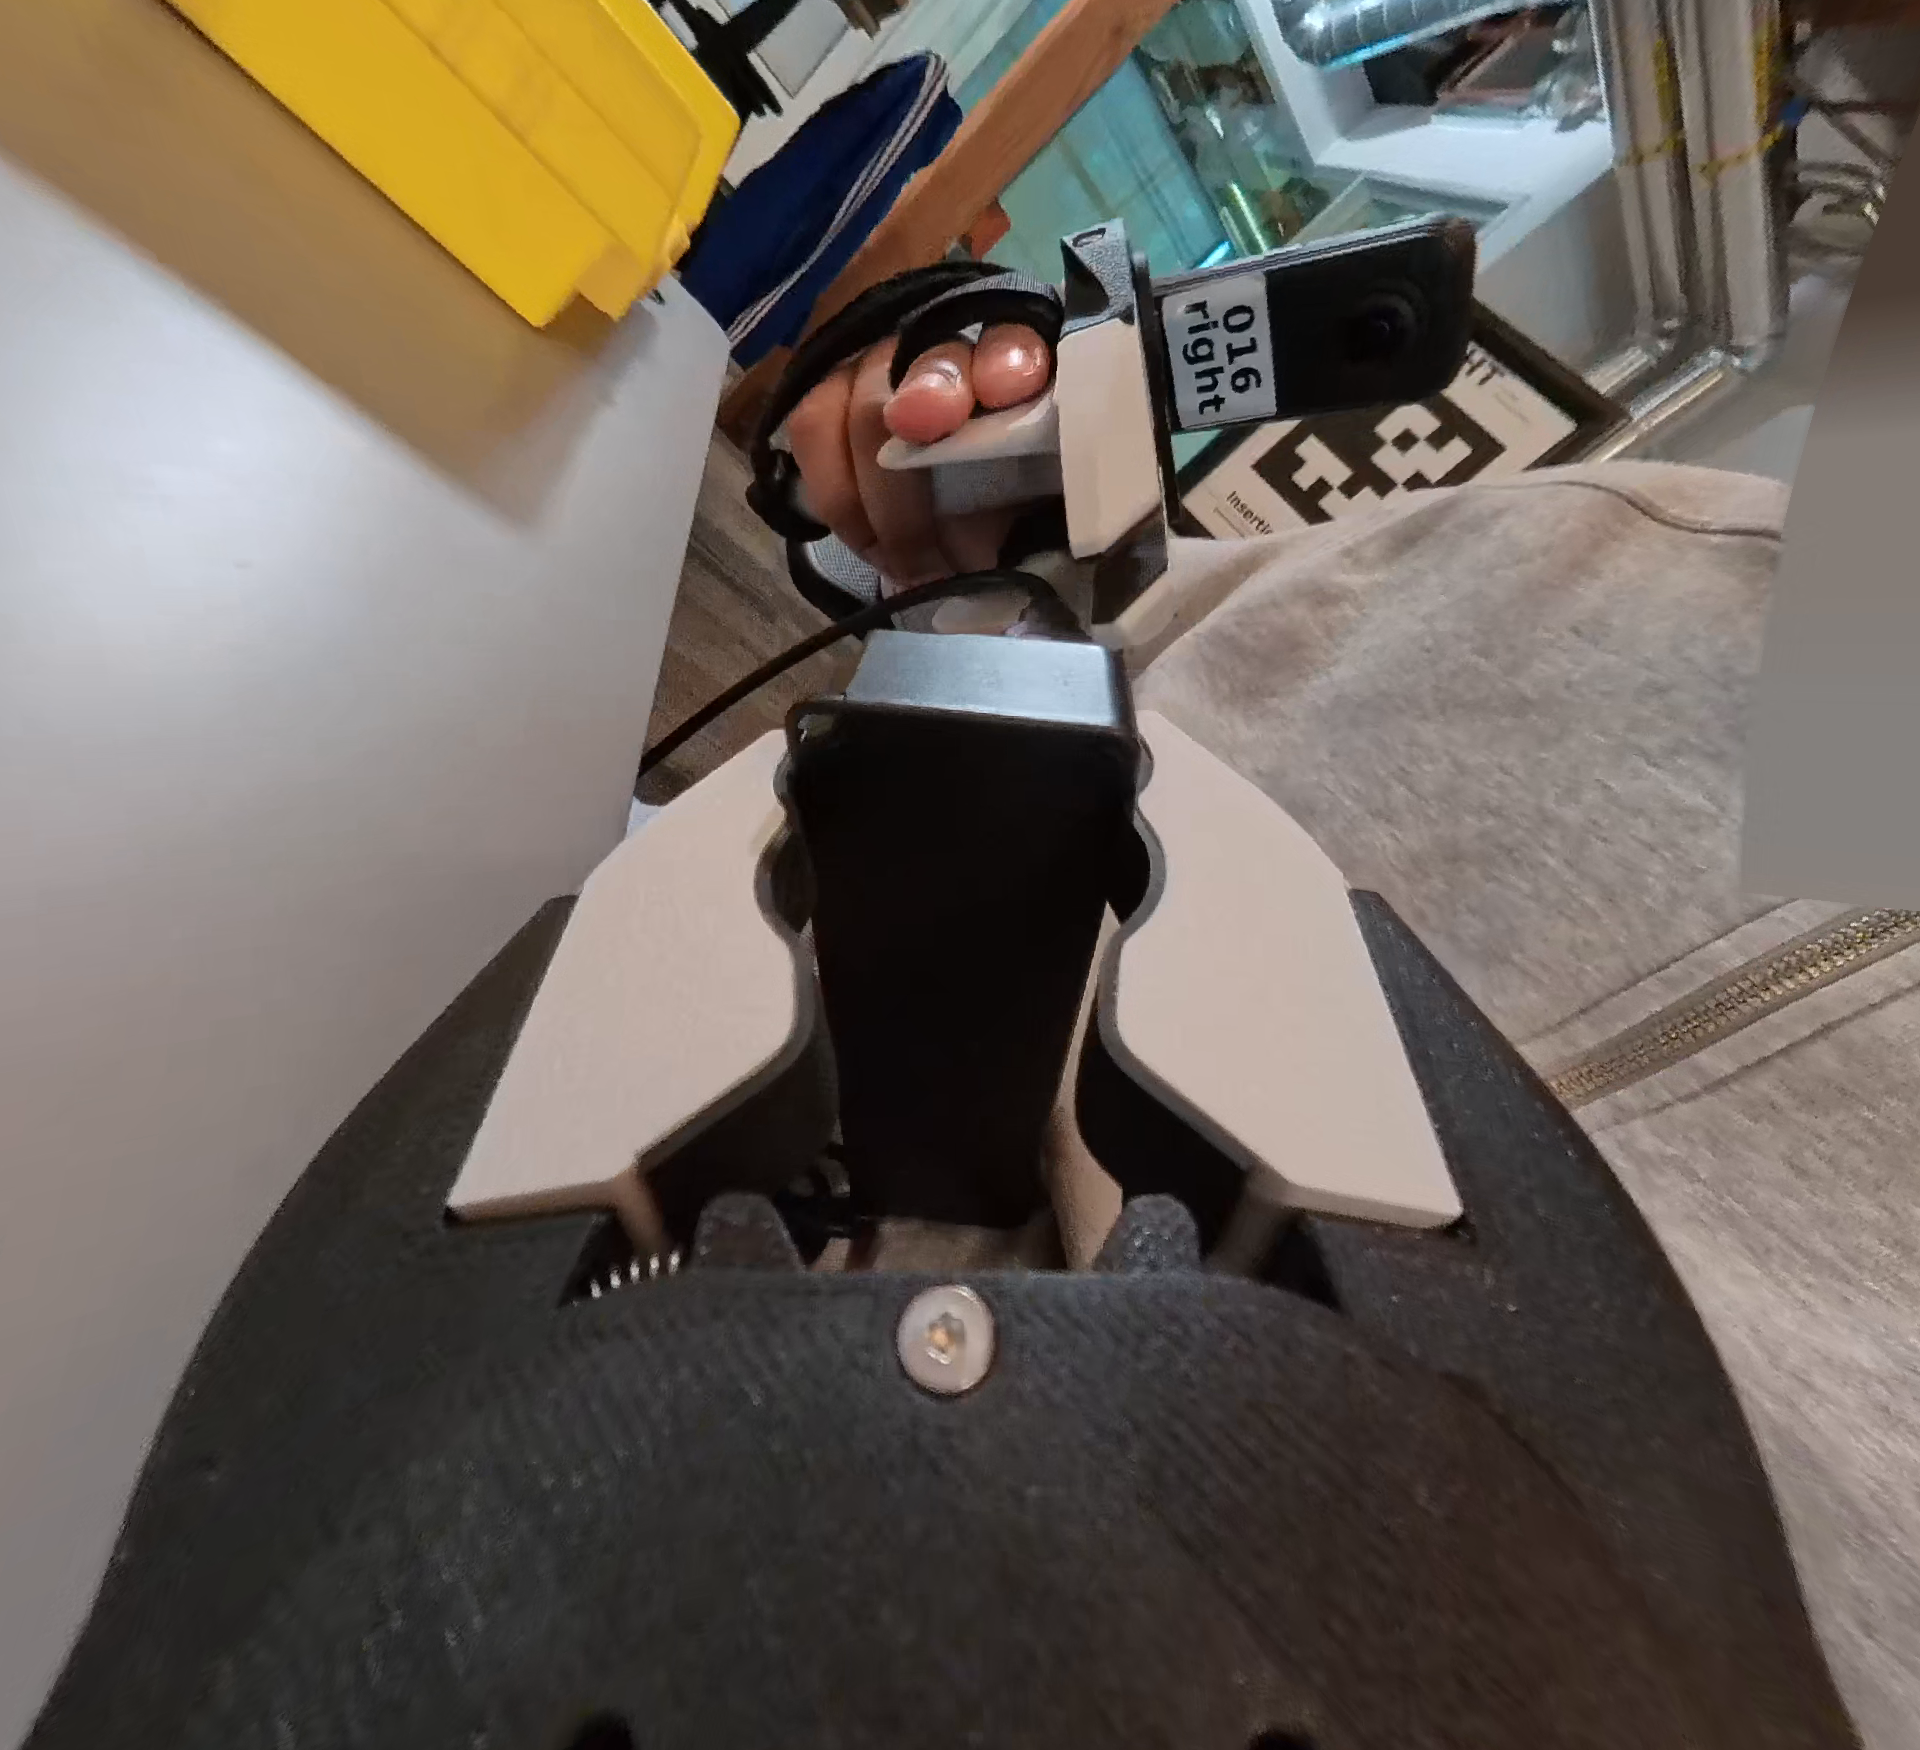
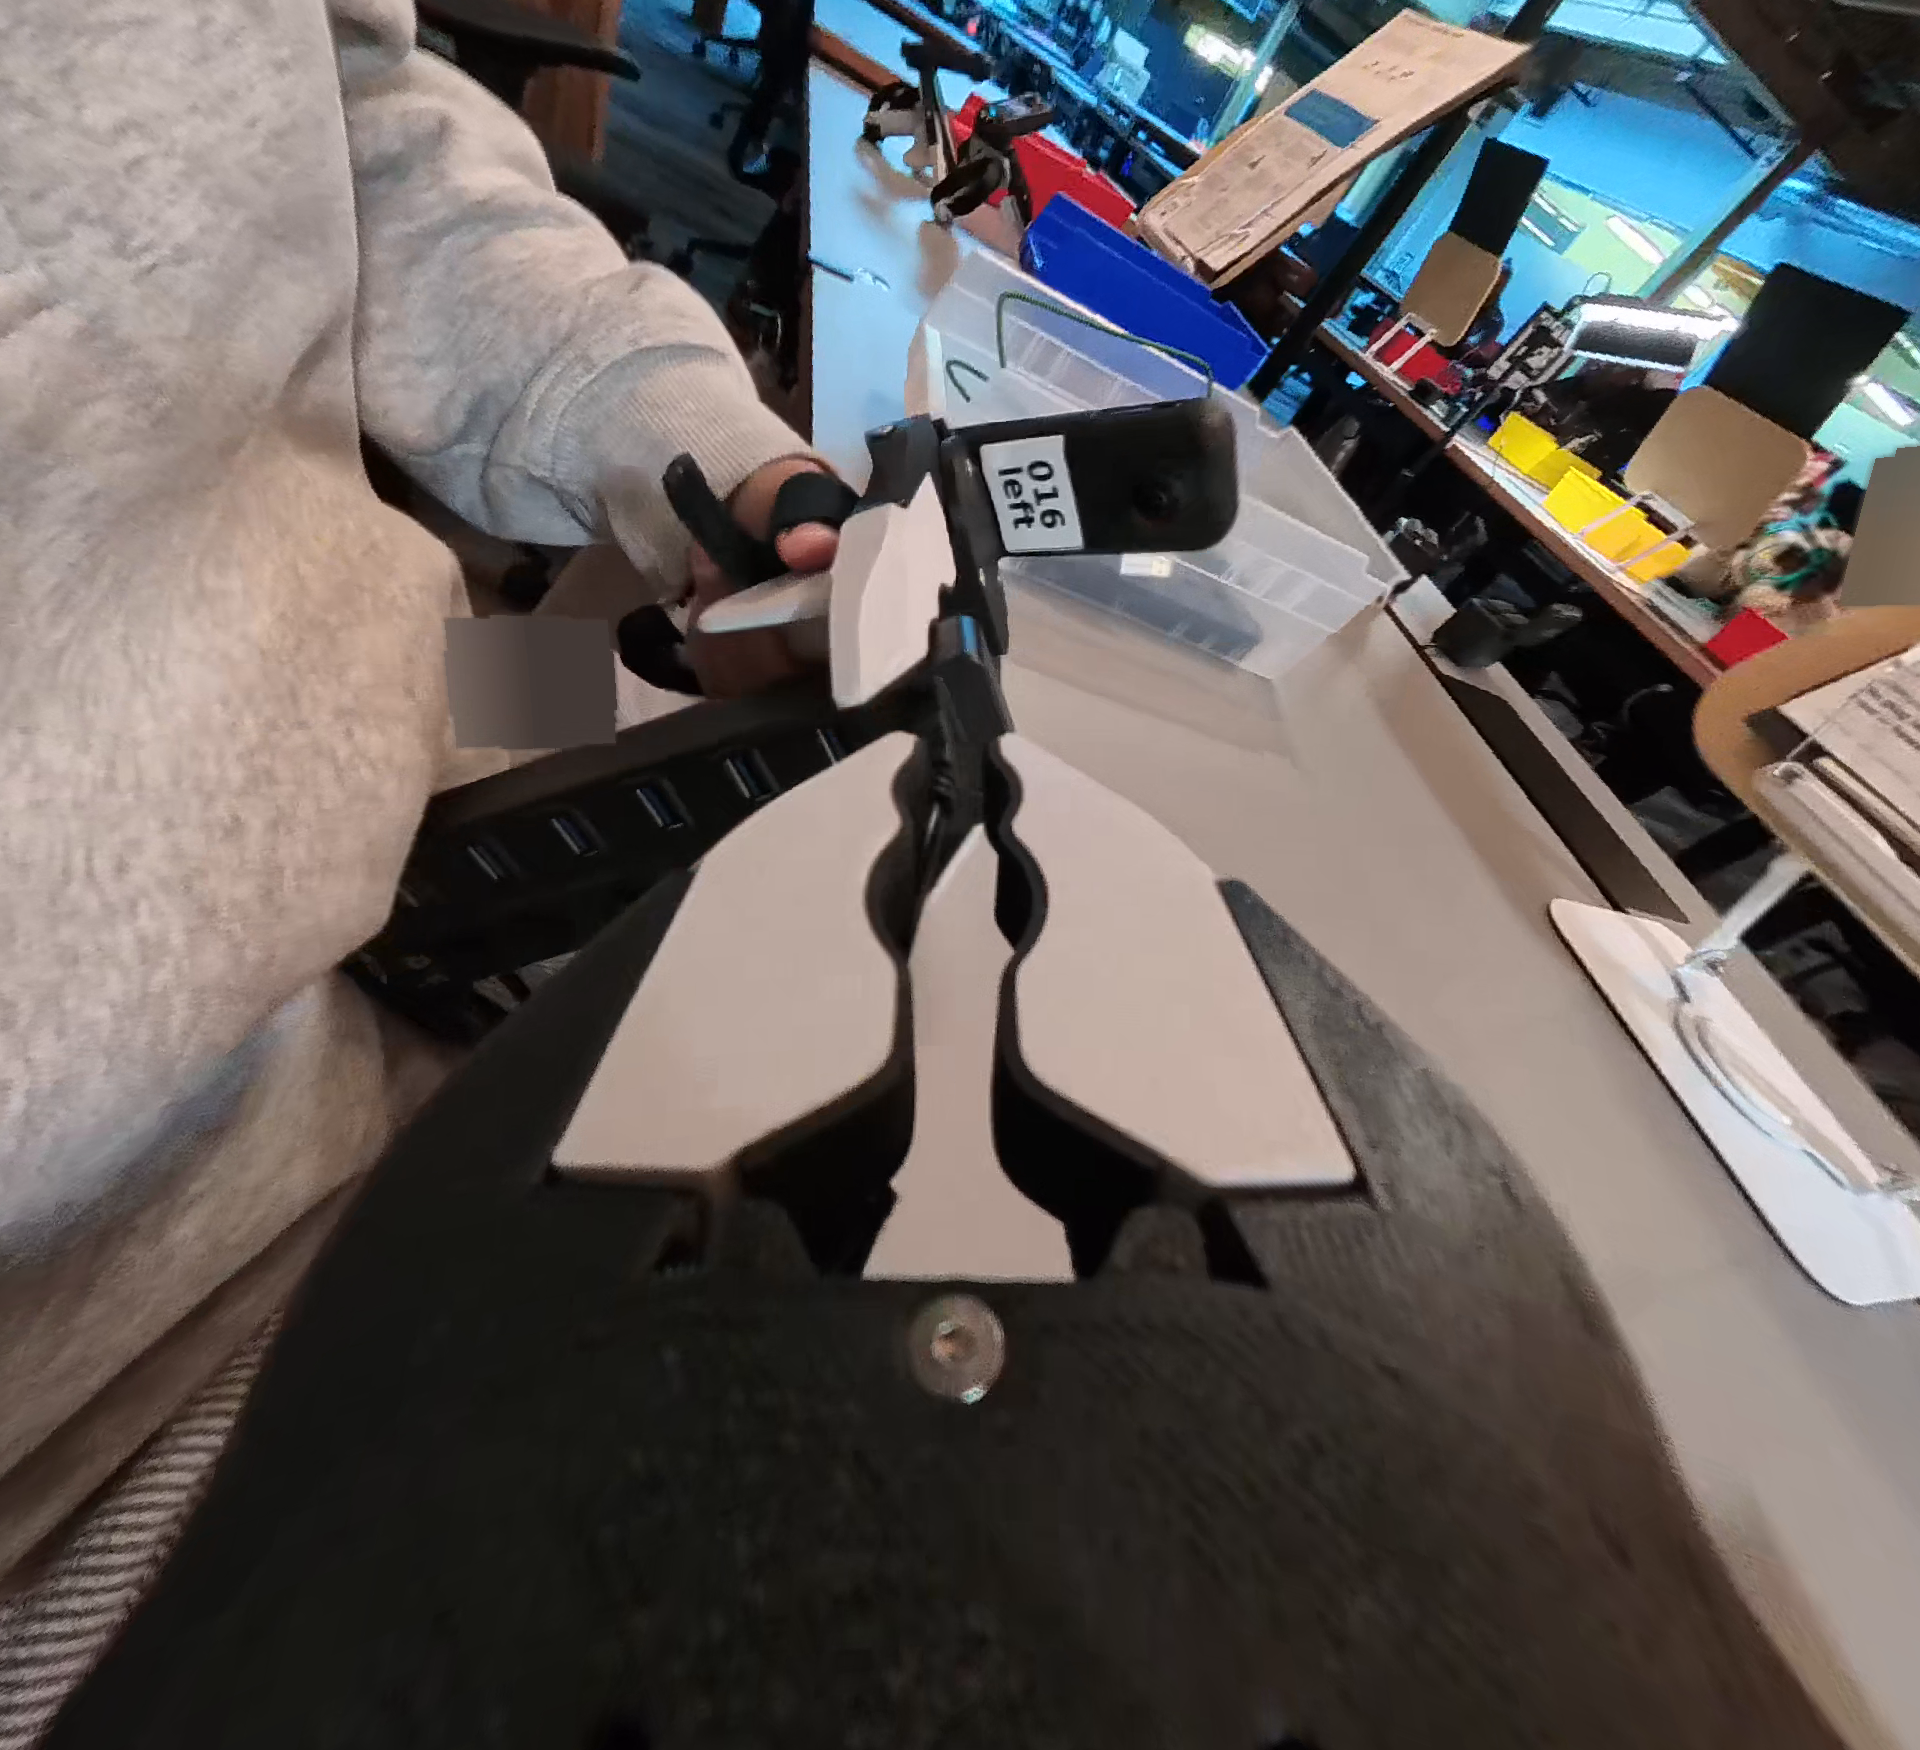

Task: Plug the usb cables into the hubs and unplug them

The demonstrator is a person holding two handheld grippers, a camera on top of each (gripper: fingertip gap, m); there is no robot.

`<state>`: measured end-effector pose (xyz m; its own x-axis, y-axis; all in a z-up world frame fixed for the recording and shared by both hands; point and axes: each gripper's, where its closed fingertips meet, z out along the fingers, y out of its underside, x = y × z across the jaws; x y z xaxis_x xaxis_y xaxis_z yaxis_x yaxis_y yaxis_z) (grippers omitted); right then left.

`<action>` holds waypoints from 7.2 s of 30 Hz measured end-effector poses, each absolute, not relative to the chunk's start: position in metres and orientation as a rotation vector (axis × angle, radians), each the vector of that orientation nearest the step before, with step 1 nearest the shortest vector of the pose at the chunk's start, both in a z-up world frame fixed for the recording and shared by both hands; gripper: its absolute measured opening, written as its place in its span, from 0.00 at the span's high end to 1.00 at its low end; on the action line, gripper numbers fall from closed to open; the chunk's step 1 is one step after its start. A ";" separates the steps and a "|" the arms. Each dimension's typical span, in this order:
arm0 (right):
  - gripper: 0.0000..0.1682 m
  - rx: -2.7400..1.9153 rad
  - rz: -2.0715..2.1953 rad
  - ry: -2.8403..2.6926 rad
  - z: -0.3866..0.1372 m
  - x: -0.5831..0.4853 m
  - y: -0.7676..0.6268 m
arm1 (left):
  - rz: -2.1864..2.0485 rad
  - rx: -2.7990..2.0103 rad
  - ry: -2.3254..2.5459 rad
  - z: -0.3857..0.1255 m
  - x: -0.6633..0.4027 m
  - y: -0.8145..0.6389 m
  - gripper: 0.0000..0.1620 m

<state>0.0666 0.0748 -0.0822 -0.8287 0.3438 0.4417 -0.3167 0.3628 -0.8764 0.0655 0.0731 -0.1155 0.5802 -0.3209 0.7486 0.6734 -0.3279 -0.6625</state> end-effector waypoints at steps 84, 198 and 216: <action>0.67 -1.109 1.920 -2.306 -0.129 0.038 0.046 | -0.664 -1.098 -0.601 -0.065 -0.017 0.051 0.49; 0.83 -0.260 1.778 -2.560 0.031 -0.151 -0.239 | -0.214 -1.252 -0.951 -0.123 -0.112 0.014 0.84; 0.84 -0.575 0.898 -2.831 -0.140 -0.284 -0.305 | -0.461 -1.242 -1.107 -0.147 -0.124 0.015 0.85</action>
